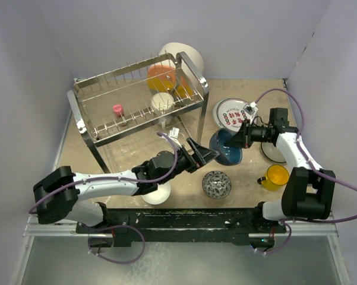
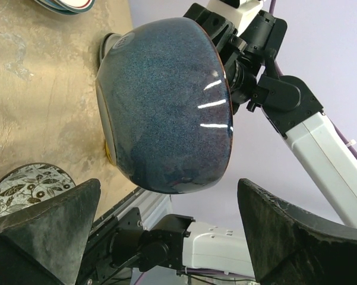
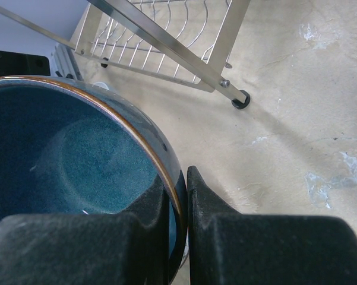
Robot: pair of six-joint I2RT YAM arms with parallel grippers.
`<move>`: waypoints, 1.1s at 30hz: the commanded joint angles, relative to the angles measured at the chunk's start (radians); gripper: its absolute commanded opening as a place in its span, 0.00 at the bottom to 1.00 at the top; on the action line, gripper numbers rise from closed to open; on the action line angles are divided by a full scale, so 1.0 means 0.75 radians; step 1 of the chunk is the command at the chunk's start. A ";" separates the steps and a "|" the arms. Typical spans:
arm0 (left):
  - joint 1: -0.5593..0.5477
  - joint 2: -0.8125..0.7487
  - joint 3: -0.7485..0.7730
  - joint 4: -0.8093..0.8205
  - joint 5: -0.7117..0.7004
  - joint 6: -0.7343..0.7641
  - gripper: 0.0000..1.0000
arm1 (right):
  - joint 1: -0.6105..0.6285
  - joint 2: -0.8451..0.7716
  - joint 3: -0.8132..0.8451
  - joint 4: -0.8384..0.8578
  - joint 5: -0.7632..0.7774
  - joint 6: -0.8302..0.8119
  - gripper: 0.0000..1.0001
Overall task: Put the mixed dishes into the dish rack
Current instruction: Pick up the bowl from the center of the board.
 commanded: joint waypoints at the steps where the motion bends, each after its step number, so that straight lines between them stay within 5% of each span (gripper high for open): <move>1: -0.016 0.017 0.081 0.079 -0.037 0.007 0.99 | -0.008 -0.027 0.035 0.006 -0.175 0.067 0.00; 33: -0.051 0.196 0.151 0.282 -0.179 0.116 0.99 | -0.006 -0.042 0.031 0.002 -0.184 0.043 0.00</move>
